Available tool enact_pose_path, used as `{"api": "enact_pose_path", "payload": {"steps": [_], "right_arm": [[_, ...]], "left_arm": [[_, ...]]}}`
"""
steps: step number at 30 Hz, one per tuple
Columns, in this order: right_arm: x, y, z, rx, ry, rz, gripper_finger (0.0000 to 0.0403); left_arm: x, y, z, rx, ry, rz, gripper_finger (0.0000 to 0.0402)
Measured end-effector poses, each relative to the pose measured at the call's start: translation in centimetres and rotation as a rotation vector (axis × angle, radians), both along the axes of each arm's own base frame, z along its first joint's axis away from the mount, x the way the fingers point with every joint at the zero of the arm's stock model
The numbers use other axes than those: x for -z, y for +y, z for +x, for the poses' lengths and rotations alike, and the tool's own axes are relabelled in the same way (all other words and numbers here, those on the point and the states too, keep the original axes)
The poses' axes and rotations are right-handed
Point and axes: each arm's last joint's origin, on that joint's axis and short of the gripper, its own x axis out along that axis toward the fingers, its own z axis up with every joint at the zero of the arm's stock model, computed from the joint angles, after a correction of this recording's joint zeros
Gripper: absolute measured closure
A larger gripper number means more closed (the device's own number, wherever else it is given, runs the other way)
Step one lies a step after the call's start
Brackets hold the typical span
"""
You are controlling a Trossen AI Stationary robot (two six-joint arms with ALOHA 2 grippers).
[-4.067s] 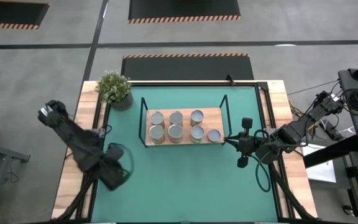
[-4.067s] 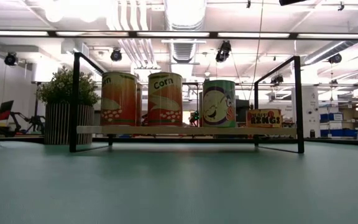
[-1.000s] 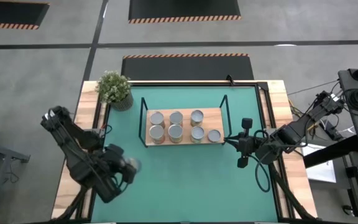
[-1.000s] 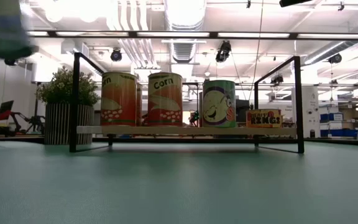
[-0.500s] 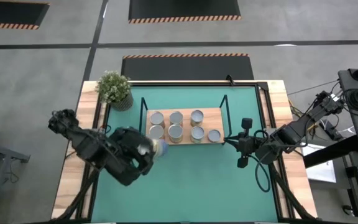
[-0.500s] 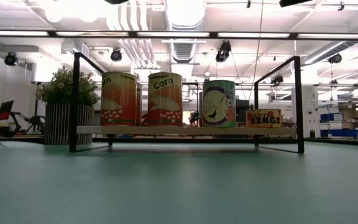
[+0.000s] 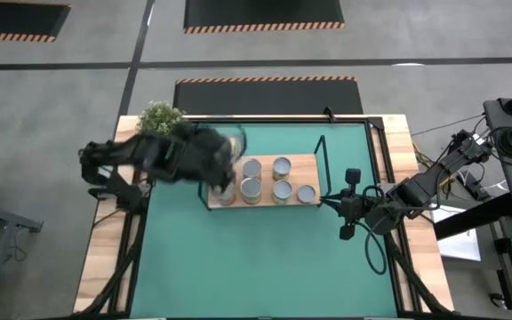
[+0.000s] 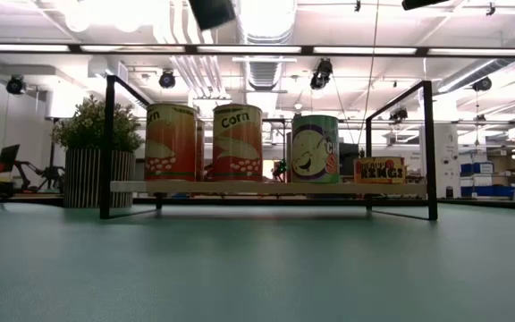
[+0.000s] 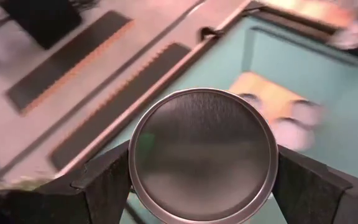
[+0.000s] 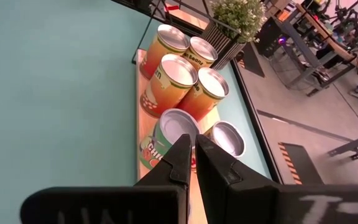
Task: Pick and place cans onto a shelf
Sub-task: Put the canned peas on the shelf
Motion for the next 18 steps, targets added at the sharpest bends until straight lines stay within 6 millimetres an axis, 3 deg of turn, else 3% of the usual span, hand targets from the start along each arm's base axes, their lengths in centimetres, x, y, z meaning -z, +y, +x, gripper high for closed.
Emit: {"api": "enact_pose_path", "payload": {"steps": [6, 12, 18], "right_arm": [[0.0, 0.0, 0.0, -0.004, 0.002, -0.008, 0.039], [0.0, 0.0, 0.0, 0.002, -0.002, 0.004, 0.039], [0.0, 0.0, 0.0, 0.014, -0.008, 0.028, 0.039]], "left_arm": [[0.8, 7.1, 1.9, -0.07, 0.044, -0.056, 0.0092], [2.9, 14.0, 3.7, -0.098, 0.075, -0.168, 0.0092], [5.6, 17.4, 4.5, -0.165, 0.202, -0.202, 0.0092]]}}
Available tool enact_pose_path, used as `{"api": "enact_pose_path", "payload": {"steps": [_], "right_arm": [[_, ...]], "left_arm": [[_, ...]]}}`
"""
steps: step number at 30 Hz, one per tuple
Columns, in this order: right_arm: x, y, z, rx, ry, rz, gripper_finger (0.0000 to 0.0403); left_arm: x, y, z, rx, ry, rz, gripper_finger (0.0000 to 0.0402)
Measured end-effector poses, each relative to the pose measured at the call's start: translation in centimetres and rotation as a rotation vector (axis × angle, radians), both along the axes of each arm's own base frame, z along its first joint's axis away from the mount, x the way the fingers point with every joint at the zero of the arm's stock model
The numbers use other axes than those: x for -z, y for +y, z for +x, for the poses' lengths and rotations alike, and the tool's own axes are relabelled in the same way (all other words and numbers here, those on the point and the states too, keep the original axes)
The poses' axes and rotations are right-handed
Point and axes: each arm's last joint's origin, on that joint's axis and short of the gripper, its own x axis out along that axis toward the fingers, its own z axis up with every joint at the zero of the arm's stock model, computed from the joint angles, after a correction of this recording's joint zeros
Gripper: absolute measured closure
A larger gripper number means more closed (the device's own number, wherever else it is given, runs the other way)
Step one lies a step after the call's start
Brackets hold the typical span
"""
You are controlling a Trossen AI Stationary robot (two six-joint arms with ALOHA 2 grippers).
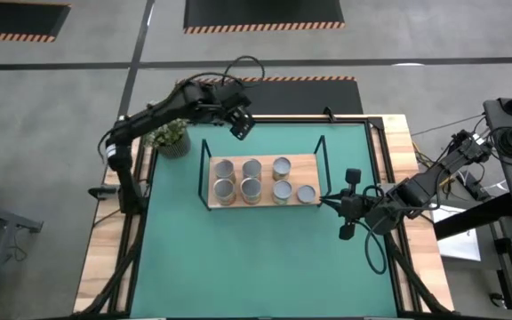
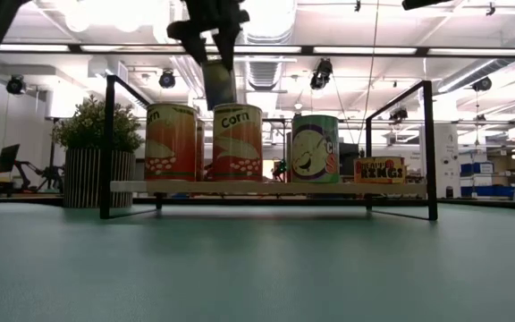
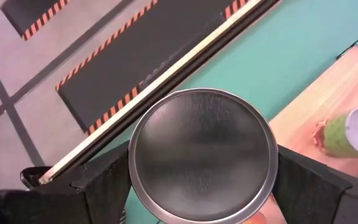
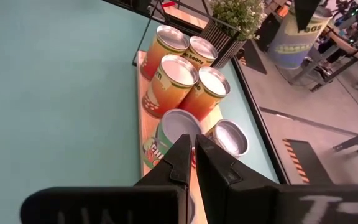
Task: Pick and place cans onto a shelf
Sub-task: Put the canned peas on the shelf
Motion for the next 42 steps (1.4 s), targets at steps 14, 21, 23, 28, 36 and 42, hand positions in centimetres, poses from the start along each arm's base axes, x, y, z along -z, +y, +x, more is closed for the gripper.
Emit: {"api": "enact_pose_path", "payload": {"steps": [14, 21, 23, 28, 36, 42], "right_arm": [[1.0, -0.1, -0.1, 0.015, 0.029, 0.023, 0.039], [1.1, -0.1, -0.1, 0.017, 0.028, 0.027, 0.039], [1.1, -0.1, -0.1, 0.014, 0.03, 0.032, 0.039], [1.1, 0.0, -0.1, 0.004, 0.035, 0.038, 0.039], [1.1, 0.0, -0.1, 0.004, 0.035, 0.038, 0.039], [1.1, 0.0, -0.1, 0.004, 0.035, 0.038, 0.039]], "left_arm": [[2.5, 2.2, 1.3, 0.028, 0.074, -0.068, 0.0092], [2.8, 3.5, 0.9, 0.023, 0.081, -0.092, 0.0092], [2.8, 3.9, 0.7, 0.021, 0.078, -0.1, 0.0092], [2.8, 4.8, 0.2, 0.023, 0.073, -0.12, 0.0092], [2.8, 6.3, -0.4, 0.005, 0.054, -0.131, 0.0092], [3.1, 6.8, -0.1, 0.019, 0.032, -0.146, 0.0092]]}}
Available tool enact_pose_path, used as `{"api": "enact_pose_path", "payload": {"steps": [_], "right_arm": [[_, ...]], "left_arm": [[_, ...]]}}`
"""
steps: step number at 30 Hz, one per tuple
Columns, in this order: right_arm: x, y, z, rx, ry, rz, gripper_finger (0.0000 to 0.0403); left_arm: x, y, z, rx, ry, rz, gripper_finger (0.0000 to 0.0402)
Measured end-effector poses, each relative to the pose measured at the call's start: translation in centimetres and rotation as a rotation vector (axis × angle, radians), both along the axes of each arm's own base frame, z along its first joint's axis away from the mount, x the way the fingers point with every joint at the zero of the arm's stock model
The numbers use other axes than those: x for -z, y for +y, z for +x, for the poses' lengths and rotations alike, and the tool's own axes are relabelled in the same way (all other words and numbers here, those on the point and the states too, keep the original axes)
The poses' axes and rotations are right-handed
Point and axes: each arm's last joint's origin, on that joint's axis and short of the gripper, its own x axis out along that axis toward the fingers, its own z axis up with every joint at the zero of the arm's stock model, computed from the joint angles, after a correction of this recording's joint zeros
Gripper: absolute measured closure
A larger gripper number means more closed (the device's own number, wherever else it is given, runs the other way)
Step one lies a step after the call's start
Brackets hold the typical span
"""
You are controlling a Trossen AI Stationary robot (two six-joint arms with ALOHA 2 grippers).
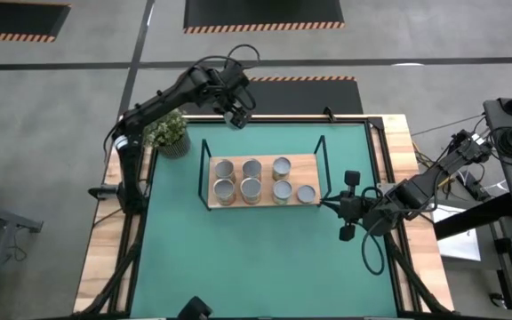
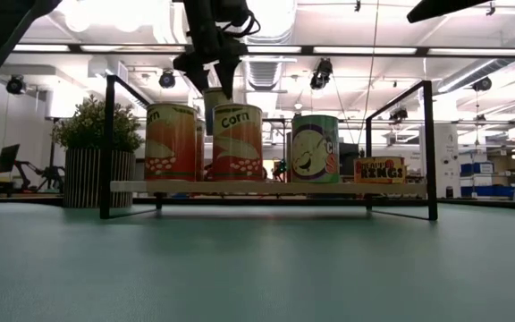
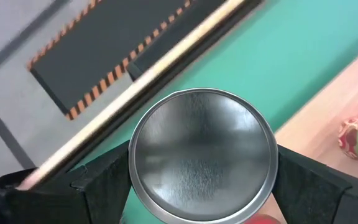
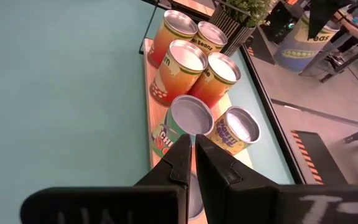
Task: Pick and place cans onto a shelf
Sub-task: Put the canned peas on the shelf
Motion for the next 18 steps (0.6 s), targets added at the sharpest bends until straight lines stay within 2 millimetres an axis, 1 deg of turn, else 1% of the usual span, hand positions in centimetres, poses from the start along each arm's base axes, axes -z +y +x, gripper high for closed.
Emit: {"api": "enact_pose_path", "payload": {"steps": [4, 9, 18], "right_arm": [[0.0, 0.0, 0.0, 0.0, 0.0, 0.0, 0.039], [0.0, 0.0, 0.0, 0.0, 0.005, -0.003, 0.039], [0.1, -0.1, -0.1, 0.01, 0.011, 0.006, 0.039]], "left_arm": [[0.8, 0.0, 0.4, 0.002, 0.012, -0.061, 0.0092], [1.8, -1.5, 1.3, 0.039, 0.074, -0.104, 0.0092], [3.5, -3.7, 3.6, 0.087, 0.119, -0.128, 0.0092]]}}
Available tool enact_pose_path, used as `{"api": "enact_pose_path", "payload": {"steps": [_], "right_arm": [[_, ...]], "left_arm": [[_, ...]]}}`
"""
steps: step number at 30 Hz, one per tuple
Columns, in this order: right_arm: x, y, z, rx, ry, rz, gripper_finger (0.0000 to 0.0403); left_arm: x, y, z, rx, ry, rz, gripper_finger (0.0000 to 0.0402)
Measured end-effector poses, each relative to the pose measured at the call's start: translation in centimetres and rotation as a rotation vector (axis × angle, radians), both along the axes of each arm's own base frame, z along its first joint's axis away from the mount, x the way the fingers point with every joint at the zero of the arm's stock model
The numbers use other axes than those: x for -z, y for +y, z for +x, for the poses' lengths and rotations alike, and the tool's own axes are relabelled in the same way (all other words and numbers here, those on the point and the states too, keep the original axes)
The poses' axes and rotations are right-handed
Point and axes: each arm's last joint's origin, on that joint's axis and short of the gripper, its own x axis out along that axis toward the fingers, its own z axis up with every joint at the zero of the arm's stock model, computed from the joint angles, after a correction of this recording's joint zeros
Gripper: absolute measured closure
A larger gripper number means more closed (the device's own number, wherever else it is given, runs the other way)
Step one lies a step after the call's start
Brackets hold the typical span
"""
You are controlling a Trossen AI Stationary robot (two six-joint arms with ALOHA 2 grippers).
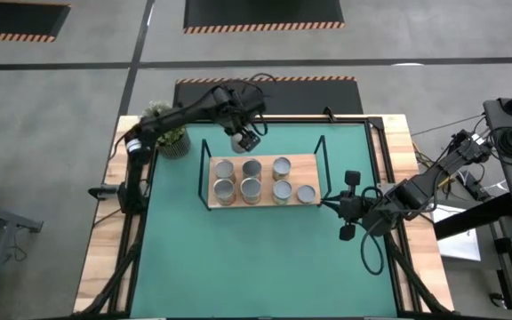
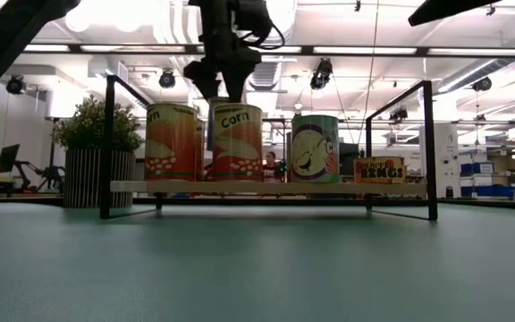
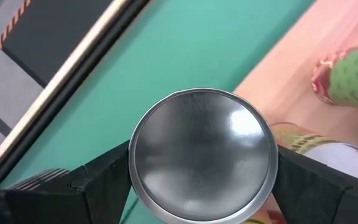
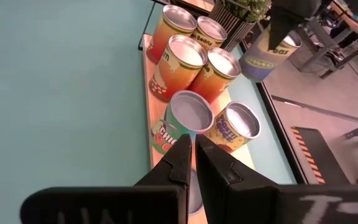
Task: Pick and place cans onto a shelf
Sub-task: Put the canned peas on the shelf
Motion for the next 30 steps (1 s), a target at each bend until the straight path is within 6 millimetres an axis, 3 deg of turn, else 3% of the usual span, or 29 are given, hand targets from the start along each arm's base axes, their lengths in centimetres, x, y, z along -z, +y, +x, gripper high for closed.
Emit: {"api": "enact_pose_path", "payload": {"steps": [10, 20, 30], "right_arm": [[0.4, -0.1, -0.1, 0.013, 0.015, 0.006, 0.039], [0.4, -0.1, -0.1, 0.012, 0.016, 0.013, 0.039], [0.4, -0.1, -0.1, 0.012, 0.018, 0.012, 0.039]], "left_arm": [[0.6, -1.2, 1.2, -0.006, -0.028, 0.036, 0.0092], [4.4, -1.8, 1.4, -0.009, 0.06, 0.001, 0.0092], [5.6, -2.6, 1.6, -0.006, 0.08, -0.009, 0.0087]]}}
